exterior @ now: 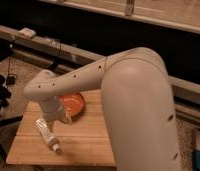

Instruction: Place the bottle in the ceramic bowl

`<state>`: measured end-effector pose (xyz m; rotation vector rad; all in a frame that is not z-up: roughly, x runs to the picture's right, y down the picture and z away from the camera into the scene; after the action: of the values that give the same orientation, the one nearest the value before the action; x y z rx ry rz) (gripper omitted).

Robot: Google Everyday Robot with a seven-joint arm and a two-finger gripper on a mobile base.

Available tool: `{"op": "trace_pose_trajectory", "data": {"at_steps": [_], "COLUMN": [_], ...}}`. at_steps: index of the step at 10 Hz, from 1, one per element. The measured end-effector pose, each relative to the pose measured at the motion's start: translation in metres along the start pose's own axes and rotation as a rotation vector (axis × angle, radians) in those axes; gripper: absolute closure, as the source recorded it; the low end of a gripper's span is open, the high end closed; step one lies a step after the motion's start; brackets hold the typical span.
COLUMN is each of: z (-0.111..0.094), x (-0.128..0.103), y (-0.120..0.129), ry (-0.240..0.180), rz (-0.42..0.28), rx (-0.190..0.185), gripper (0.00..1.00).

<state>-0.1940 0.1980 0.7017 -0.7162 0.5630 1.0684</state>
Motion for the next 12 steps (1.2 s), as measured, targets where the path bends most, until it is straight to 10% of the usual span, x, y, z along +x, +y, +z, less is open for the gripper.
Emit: {"op": "trace_pose_trajectory", "data": {"at_steps": [7, 12], "z": [0.051, 0.069], "x": [0.008, -0.012], "y": [0.059, 0.084], "ry": [0.098, 0.092], "rz": [-0.14, -0.184], "rx": [-0.078, -0.108], "gripper": [0.35, 0.35]}}
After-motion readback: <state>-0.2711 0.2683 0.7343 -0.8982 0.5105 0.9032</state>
